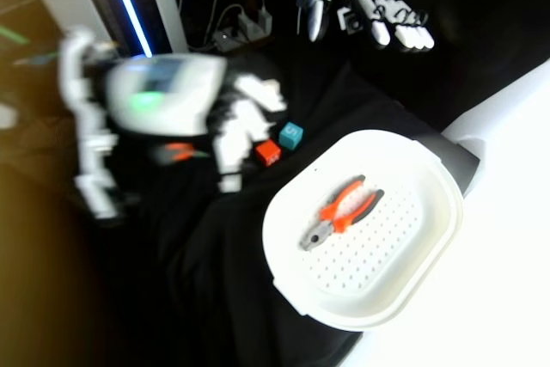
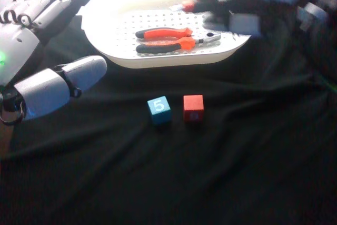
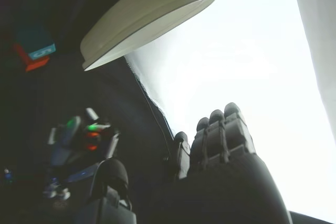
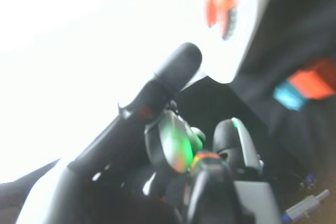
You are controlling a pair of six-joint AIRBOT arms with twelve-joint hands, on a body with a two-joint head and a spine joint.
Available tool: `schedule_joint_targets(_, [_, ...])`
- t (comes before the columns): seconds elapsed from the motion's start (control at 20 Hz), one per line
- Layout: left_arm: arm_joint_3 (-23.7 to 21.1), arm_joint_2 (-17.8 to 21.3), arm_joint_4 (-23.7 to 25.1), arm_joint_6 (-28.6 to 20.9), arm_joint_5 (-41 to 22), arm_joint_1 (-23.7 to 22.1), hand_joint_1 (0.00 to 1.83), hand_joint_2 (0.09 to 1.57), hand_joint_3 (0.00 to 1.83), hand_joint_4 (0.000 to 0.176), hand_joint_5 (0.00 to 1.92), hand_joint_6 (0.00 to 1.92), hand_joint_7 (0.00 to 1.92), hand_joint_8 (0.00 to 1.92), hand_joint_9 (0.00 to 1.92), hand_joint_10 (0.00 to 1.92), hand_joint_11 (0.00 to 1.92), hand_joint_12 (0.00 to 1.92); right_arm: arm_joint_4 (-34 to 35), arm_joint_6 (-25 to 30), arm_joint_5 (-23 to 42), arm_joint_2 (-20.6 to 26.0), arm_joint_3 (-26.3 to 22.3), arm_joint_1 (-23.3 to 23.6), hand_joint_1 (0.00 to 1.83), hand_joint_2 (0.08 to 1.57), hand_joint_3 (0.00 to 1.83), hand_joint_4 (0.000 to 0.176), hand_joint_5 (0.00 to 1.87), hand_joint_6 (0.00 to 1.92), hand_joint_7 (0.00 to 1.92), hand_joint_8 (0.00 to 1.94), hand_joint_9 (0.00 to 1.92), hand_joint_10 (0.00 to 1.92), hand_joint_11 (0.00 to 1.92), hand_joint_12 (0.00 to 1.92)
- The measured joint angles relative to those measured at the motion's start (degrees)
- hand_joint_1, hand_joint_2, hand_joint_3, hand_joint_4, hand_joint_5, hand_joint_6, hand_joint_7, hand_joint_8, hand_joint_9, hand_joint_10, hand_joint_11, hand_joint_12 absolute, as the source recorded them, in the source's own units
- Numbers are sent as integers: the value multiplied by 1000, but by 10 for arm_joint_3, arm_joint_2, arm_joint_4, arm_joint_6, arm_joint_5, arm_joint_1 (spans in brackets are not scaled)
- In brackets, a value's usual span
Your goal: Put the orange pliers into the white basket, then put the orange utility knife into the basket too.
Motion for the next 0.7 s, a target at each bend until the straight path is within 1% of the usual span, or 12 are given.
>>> schedule_joint_targets(0.1, [2, 0, -5, -5, -2, 0, 62, 1272, 17, 135, 0, 0, 0, 0, 0, 0, 0, 0, 1, 0, -43, -45, 49, 18, 1317, 1257, 0, 110, 946, 1921, 1166, 1941, 1312, 1921, 1411, 1921])
schedule_joint_targets(0.15, [4, -2, -4, -9, -3, 0, 63, 1270, 13, 144, 0, 0, 0, 0, 0, 0, 0, 0, 6, 0, -79, -78, 82, 24, 1404, 1191, 0, 72, 938, 1921, 1100, 1941, 1181, 1921, 1249, 1921])
schedule_joint_targets(0.25, [8, -7, -7, -11, -1, 0, 78, 1268, 10, 148, 0, 0, 0, 0, 0, 0, 0, 0, 5, -1, -120, -118, 122, 25, 1419, 1180, 0, 63, 950, 1921, 1129, 1941, 1189, 1921, 1229, 1921])
schedule_joint_targets(0.3, [9, -9, -5, -11, 3, 0, 68, 1277, 12, 131, 0, 0, 0, 0, 0, 0, 0, 0, 4, -1, -147, -139, 143, 26, 1434, 1175, 0, 50, 973, 1921, 1204, 1941, 1298, 1921, 1342, 1921])
schedule_joint_targets(0.35, [10, -12, -6, -13, 3, 0, 58, 1299, 17, 105, 0, 0, 0, 0, 0, 0, 0, 0, 5, 0, -170, -157, 161, 26, 1355, 1195, 0, 41, 916, 1921, 1187, 1941, 1299, 1921, 1330, 1921])
schedule_joint_targets(0.4, [12, -13, -7, -14, 2, 0, 58, 1299, 17, 105, 0, 0, 0, 0, 0, 0, 0, 0, 5, 0, -181, -168, 172, 26, 1355, 1195, 0, 41, 916, 1921, 1187, 1941, 1299, 1921, 1330, 1921])
schedule_joint_targets(0.45, [12, -14, -10, -16, 3, 0, 57, 1301, 17, 86, 0, 0, 0, 0, 0, 0, 0, 0, 7, 0, -189, -176, 181, 26, 1205, 1219, 6, 25, 755, 1921, 980, 1941, 1131, 1921, 1178, 1921])
schedule_joint_targets(0.5, [12, -14, -10, -19, 2, 0, 71, 1307, 13, 90, 0, 0, 0, 0, 0, 0, 0, 0, 11, 0, -198, -179, 186, 29, 1042, 1336, 18, 10, 551, 1640, 641, 1704, 513, 1820, 515, 1921])
schedule_joint_targets(0.55, [12, -14, -10, -19, 1, 0, 69, 1308, 13, 90, 0, 0, 0, 0, 0, 0, 0, 0, 12, 0, -202, -179, 187, 30, 827, 1235, 0, 7, 261, 1009, 380, 908, 256, 1050, 102, 1505])
schedule_joint_targets(0.6, [12, -14, -10, -19, 1, 0, 69, 1308, 13, 90, 0, 0, 0, 0, 0, 0, 0, 0, 14, 0, -201, -179, 189, 30, 827, 1235, 0, 7, 261, 1009, 380, 908, 256, 1050, 102, 1505])
schedule_joint_targets(0.65, [12, -14, -9, -20, 0, 0, 51, 1321, 15, 90, 0, 0, 0, 0, 0, 0, 0, 0, 14, -2, -202, -178, 192, 31, 550, 1255, 8, 57, 40, 81, 35, 77, 49, 147, 3, 398])
schedule_joint_targets(0.7, [13, -14, -9, -21, 0, 0, 51, 1321, 15, 90, 0, 0, 0, 0, 0, 0, 0, 0, 16, -2, -203, -177, 193, 31, 550, 1255, 8, 57, 40, 81, 35, 77, 49, 147, 3, 398])
